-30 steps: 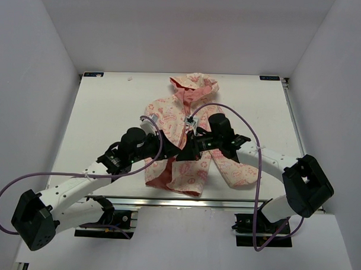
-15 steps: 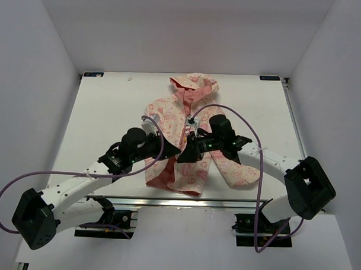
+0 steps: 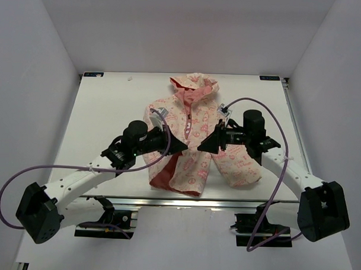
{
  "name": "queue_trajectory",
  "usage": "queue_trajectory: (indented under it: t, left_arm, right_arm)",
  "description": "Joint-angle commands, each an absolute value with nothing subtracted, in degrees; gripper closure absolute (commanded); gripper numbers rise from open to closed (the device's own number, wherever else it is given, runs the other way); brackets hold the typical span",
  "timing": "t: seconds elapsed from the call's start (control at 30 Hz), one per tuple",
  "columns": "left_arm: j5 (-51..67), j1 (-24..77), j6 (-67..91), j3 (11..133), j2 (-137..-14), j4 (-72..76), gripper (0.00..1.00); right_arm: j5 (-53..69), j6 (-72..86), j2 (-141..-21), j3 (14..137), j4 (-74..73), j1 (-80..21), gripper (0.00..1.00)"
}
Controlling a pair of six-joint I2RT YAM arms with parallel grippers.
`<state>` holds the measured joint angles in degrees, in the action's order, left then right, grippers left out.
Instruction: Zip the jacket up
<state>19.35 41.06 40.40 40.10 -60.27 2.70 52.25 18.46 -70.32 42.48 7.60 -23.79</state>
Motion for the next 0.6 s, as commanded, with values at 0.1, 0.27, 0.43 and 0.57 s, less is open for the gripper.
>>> queue_trajectory:
  t: [0.1, 0.27, 0.43, 0.57]
  left_arm:
    - [40.14, 38.76, 38.93, 49.91, -73.28, 17.73, 1.0]
    - [58.07, 37.09, 56.03, 54.31, -89.36, 51.34, 1.0]
    - [66.7, 36.48, 90.39, 62.03, -106.94, 95.91, 1.0]
    - [67.15, 35.95, 98.88, 66.36, -111.36, 103.8, 1.0]
  right_arm:
    - [55.2, 18.88, -72.15, 42.54, 11.4, -16.62, 0.4]
    - [55.12, 19.16, -72.16, 40.87, 15.82, -15.38, 0.4]
    - [48.28, 17.5, -74.53, 43.41, 16.35, -15.12, 0.5]
    - [46.23, 17.23, -76.64, 43.77, 19.06, -15.03, 0.46]
